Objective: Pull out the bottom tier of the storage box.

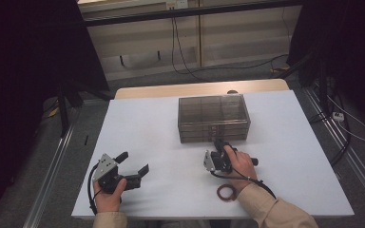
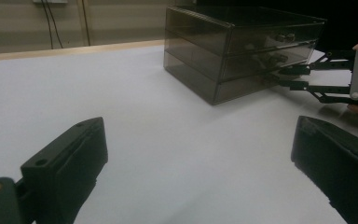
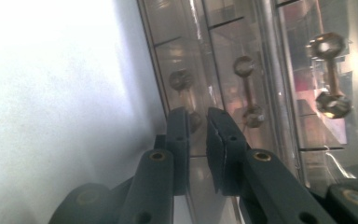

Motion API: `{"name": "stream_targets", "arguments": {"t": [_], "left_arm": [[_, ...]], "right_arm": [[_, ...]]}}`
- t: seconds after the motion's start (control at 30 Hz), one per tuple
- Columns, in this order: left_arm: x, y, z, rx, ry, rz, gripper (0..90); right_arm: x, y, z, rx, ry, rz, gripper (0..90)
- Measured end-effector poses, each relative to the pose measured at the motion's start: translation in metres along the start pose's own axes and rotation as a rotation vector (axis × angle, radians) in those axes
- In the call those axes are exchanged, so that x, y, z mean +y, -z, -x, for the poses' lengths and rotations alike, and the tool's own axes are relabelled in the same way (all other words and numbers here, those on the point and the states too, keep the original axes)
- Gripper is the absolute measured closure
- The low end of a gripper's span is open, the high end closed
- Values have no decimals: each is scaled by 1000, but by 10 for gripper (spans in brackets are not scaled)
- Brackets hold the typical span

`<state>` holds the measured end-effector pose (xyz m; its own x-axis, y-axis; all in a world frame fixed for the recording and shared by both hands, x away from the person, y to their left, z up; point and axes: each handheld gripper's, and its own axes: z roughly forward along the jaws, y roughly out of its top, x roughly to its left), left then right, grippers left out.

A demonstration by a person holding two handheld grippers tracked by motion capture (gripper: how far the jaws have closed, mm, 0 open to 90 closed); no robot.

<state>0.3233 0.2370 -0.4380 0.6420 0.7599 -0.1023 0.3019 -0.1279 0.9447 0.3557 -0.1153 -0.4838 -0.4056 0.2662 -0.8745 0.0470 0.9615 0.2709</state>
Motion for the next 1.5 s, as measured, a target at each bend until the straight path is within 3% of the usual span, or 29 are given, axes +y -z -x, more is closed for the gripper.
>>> {"name": "stream_targets", "arguments": {"t": [0.1, 0.2, 0.3, 0.37, 0.53, 0.63, 0.77, 0.83, 0.97, 1.03, 1.13, 1.2, 1.37, 1.4, 1.5], "left_arm": [[0, 0, 0, 0, -1, -1, 37], [0, -1, 0, -1, -4, -4, 36], [0, -1, 0, -1, -5, -6, 36], [0, -1, -1, 0, -1, -5, 37], [-1, -2, 0, -2, -1, -7, 37], [-1, -2, 0, -2, 1, -7, 37], [0, -1, -1, 0, -1, -7, 36], [0, -2, 0, -1, -1, -6, 37], [0, -3, 1, -3, -1, -8, 37], [0, -2, 1, -4, 0, -7, 36], [0, -2, 1, -2, 0, -6, 37], [0, -2, 1, -2, -1, -8, 37], [0, -2, 0, 0, -1, -8, 36], [0, -2, -1, 1, -2, -9, 36], [-1, -2, -1, 2, 1, -8, 37]], "right_arm": [[-1, -2, -1, -3, -2, -2, 776], [1, -4, -2, 2, 43, -1, 775], [0, -7, -2, -7, 53, -6, 775], [-2, -9, -1, 6, 38, -6, 784], [0, -9, -2, -10, 82, -4, 798], [-1, -8, -3, -5, 46, -9, 801], [-2, -4, -3, -21, 31, -7, 803], [-2, -1, -4, -21, 46, 17, 900], [0, 4, -7, 3, 34, 12, 900], [-2, 4, -7, -27, 71, 13, 900], [-3, 3, -5, -42, 40, 14, 807], [-3, 1, -3, -36, 32, 13, 796], [-1, -5, -5, -16, 64, 8, 786], [-2, -5, -8, -17, 45, -9, 785], [-4, -9, -5, -26, 57, -3, 786]]}}
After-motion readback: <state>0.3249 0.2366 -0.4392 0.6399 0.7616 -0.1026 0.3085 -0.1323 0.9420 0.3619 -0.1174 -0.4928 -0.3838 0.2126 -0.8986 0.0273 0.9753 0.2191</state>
